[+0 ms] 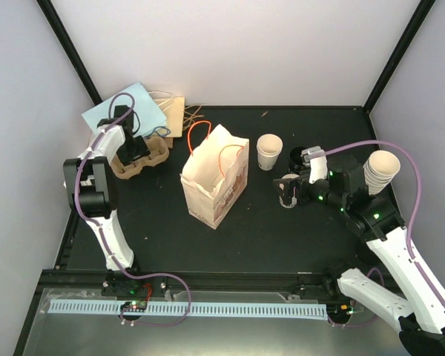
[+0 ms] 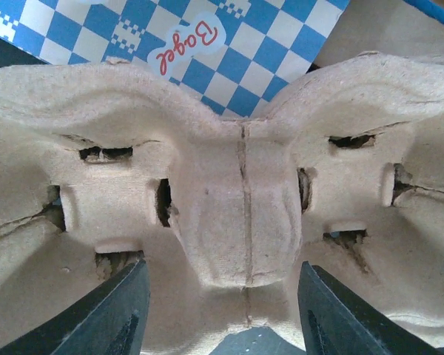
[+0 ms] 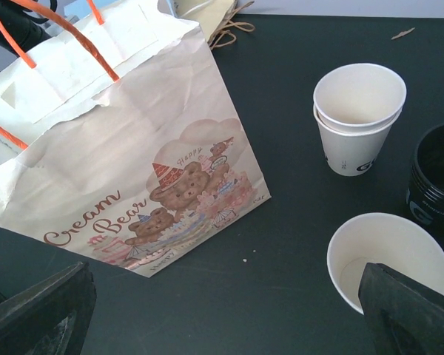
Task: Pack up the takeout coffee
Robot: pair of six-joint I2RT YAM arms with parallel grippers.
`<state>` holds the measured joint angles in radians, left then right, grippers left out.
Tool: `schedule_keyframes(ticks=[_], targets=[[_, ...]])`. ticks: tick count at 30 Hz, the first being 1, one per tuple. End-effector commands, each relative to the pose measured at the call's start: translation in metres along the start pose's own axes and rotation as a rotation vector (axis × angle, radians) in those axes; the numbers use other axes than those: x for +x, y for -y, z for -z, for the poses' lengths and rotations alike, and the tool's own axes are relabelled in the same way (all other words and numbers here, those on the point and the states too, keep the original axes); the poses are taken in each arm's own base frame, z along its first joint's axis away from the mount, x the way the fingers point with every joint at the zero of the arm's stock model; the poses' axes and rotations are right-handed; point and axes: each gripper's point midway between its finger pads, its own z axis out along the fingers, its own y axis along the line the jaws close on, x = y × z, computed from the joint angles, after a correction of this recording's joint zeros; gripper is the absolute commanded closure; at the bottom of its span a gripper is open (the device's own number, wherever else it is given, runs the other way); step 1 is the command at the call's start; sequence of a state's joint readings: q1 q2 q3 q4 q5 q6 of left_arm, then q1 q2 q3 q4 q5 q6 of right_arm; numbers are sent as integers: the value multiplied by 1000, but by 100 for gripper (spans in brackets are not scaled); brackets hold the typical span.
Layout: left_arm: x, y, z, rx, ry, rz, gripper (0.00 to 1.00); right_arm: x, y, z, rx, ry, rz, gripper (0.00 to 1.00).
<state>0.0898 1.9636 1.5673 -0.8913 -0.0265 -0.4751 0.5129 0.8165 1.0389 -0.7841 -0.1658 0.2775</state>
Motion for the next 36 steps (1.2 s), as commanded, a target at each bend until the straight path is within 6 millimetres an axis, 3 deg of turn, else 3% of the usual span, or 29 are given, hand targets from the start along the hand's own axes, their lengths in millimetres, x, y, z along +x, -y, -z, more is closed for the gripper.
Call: schedule_keyframes(ticks=[1,8,14,19,27,36], targets=[[-10,5,0,-10,12,-3,43,-1,-3,0,-16,11,5,0],[-16,7,-11,-22,-7,-8,34,0,-2,1,-14,10,5,0],[-15,9,-17,-26,-25,-4,39,0,-3,0,-17,6,3,0],[-16,8,-2,-19,3,-8,56,1,-3,-1,-20,4,2,0],[-12,9,27,23,40,-9,54,4,-4,-3,-30,-6,-6,0],[11,7,49,61,64,-29,55,4,-5,-5,-40,-8,-7,0]])
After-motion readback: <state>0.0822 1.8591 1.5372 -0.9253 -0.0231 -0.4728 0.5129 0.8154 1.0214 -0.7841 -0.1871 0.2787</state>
